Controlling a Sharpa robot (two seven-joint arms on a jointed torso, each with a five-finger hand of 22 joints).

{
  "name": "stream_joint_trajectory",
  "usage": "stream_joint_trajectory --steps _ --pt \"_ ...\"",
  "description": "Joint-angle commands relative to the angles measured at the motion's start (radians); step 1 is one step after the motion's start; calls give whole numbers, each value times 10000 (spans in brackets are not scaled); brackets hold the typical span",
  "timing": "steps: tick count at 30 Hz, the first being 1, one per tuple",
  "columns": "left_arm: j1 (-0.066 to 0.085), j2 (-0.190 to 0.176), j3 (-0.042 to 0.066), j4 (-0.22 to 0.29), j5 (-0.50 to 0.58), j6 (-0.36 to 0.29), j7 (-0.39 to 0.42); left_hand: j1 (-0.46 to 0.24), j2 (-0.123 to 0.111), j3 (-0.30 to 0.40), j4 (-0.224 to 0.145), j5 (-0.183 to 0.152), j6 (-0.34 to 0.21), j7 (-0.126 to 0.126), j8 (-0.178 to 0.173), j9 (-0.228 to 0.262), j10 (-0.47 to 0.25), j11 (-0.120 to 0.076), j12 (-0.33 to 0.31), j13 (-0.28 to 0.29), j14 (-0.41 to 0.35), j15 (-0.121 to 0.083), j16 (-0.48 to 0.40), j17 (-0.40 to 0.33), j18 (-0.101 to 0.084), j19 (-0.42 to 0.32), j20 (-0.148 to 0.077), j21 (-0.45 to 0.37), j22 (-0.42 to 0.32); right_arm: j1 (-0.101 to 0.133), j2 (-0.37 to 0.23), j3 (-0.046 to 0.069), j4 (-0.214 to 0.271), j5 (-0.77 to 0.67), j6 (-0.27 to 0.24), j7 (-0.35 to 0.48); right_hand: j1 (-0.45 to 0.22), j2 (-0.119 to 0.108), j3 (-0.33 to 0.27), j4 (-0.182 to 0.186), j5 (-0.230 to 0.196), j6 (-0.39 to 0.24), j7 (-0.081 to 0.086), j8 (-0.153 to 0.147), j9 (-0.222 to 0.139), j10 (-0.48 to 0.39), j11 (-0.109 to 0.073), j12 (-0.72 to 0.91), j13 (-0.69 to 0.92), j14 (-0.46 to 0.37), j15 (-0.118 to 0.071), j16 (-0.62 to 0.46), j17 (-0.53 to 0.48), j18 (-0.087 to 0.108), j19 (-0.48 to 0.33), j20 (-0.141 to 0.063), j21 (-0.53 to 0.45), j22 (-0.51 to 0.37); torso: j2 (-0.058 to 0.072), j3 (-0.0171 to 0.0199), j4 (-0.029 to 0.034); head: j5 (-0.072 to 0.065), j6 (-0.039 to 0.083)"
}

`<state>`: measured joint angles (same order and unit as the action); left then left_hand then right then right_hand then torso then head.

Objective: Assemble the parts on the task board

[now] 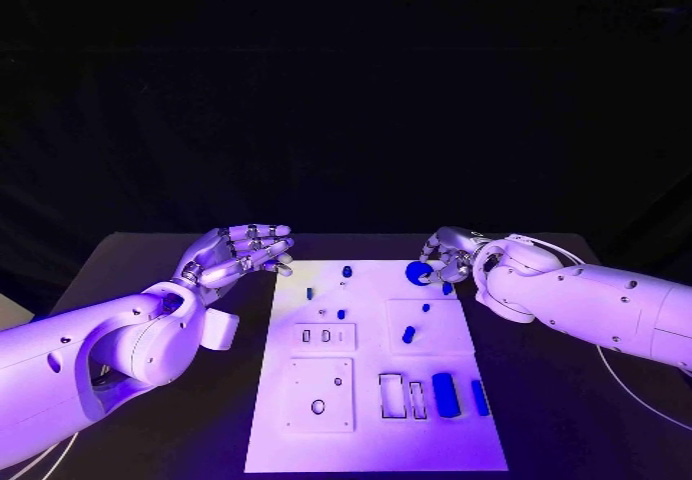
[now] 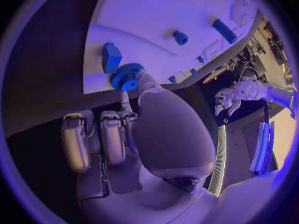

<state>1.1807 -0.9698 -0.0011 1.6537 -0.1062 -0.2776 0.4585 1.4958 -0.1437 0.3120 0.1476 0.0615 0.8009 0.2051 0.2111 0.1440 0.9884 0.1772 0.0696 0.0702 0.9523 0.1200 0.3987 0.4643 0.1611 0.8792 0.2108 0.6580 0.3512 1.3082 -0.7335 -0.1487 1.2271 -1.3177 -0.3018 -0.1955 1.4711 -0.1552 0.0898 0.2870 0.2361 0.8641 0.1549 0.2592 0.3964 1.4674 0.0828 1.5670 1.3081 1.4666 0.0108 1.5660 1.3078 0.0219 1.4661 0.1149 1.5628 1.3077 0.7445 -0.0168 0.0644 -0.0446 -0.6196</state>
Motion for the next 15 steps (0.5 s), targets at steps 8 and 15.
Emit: stream_joint_trajectory --steps 8,15 --pt "10 26 9 -13 37 35 49 -85 26 76 0 -30 33 187 34 15 54 -16 -15 7 -51 -2 48 10 185 -81 -14 67 10 -17 98 1 -67 -215 369 -92 296 94 803 -26 74 596 -117 -104 -208 1034 -180 38 2627 1035 -284 41 2599 -219 1047 -248 80 2630 -3 -3 7 -18 -6" --pt "10 23 9 -23 37 60 17 -78 26 98 -12 -32 35 203 37 15 56 -11 -15 6 -66 1 68 29 185 -119 -12 107 36 -101 209 -2 -143 -363 432 -223 183 -73 911 6 60 632 -101 -212 -286 1034 -173 38 2627 1039 -280 45 2615 -219 1047 -259 80 2630 4 -4 26 -11 -26"
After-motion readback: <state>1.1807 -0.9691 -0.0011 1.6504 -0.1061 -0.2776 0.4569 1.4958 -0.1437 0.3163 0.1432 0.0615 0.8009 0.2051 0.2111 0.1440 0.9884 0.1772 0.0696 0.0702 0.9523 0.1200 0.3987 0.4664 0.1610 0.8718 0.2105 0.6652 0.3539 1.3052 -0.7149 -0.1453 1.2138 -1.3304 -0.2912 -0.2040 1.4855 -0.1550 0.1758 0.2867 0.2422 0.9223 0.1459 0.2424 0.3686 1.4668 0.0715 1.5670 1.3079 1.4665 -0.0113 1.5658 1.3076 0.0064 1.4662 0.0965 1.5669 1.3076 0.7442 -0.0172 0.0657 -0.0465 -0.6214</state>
